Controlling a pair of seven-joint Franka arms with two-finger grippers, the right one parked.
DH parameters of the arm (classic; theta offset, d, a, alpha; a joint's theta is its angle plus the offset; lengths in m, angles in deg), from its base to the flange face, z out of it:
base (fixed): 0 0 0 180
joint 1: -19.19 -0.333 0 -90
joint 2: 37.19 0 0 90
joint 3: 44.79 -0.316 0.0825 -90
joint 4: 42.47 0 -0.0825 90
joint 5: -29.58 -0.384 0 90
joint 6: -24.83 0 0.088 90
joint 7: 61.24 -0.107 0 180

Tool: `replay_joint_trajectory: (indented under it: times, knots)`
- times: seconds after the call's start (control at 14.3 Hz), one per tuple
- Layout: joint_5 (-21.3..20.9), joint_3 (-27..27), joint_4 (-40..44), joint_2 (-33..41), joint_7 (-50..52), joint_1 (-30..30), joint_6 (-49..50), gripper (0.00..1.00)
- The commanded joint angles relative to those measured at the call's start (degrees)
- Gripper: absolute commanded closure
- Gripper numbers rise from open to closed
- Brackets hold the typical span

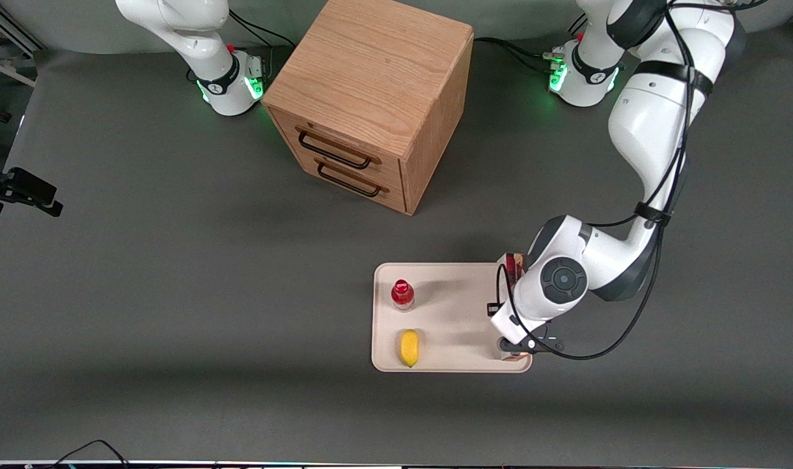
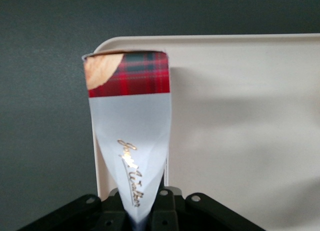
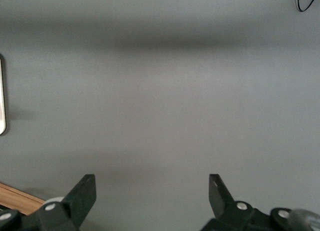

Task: Place red cookie box on tray
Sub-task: 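Carry the cookie box over the cream tray and lower it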

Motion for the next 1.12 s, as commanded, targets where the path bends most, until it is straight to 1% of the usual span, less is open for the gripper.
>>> replay_joint_trajectory:
  times: [0.0,0.07,0.14,0.21,0.35,0.49,0.77,0.84,0.98,1.05]
  knots:
    - [-2.34,0.1,1.98,-1.39,-0.39,0.4,0.58,1.0]
    - [-2.78,0.01,1.81,-1.39,-0.3,0.31,0.58,0.24]
    - [-3.22,0.01,1.54,-1.39,-0.12,0.39,0.58,0.02]
    - [-3.31,-0.08,1.28,-1.3,-0.12,0.13,0.58,0.0]
    - [-2.52,-0.08,1.71,-0.34,-0.03,-0.57,1.19,0.0]
    - [-1.65,0.01,1.98,2.46,0.23,-1.27,5.56,0.0]
    - [3.1,-0.6,2.95,10.98,-1.0,-2.77,20.67,0.0]
    - [4.33,-2.35,2.86,13.96,-2.13,-2.77,23.93,0.0]
    - [9.15,-5.25,2.86,19.5,-7.3,-2.77,30.96,0.0]
    - [11.61,-8.48,2.86,23.18,-11.24,-2.68,34.73,0.0]
